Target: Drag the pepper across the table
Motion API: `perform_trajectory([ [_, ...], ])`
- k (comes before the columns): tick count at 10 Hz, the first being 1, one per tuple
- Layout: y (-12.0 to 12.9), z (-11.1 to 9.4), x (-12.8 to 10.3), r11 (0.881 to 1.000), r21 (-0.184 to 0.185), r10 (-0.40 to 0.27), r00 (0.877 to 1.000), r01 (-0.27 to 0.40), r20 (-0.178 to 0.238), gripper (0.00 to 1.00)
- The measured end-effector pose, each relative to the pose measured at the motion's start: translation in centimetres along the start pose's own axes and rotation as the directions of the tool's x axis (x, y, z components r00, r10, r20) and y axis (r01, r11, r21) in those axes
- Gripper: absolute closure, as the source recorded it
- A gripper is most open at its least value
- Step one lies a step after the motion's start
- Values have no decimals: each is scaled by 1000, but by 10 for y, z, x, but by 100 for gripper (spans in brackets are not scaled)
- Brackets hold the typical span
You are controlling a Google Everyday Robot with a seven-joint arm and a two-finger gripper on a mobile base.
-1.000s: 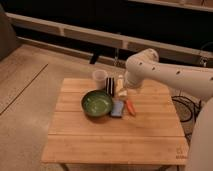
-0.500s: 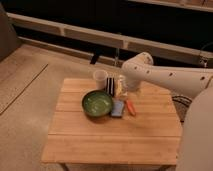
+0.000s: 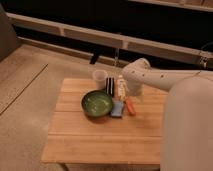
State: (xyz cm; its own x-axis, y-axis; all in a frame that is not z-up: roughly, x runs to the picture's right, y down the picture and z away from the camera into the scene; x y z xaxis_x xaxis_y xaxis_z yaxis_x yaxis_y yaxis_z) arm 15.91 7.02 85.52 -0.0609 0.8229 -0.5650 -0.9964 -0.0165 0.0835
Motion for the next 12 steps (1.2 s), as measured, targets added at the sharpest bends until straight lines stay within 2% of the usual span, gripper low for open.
perform_trajectory([
  [2, 3, 19, -4, 999, -39, 29, 999, -30, -36, 35],
  [4, 1, 31, -5, 997, -62, 51, 997, -55, -64, 35],
  [8, -16, 45, 5, 995, -50, 83, 989, -89, -119, 35],
  [12, -23, 58, 4, 998, -25, 51, 986, -56, -156, 35],
])
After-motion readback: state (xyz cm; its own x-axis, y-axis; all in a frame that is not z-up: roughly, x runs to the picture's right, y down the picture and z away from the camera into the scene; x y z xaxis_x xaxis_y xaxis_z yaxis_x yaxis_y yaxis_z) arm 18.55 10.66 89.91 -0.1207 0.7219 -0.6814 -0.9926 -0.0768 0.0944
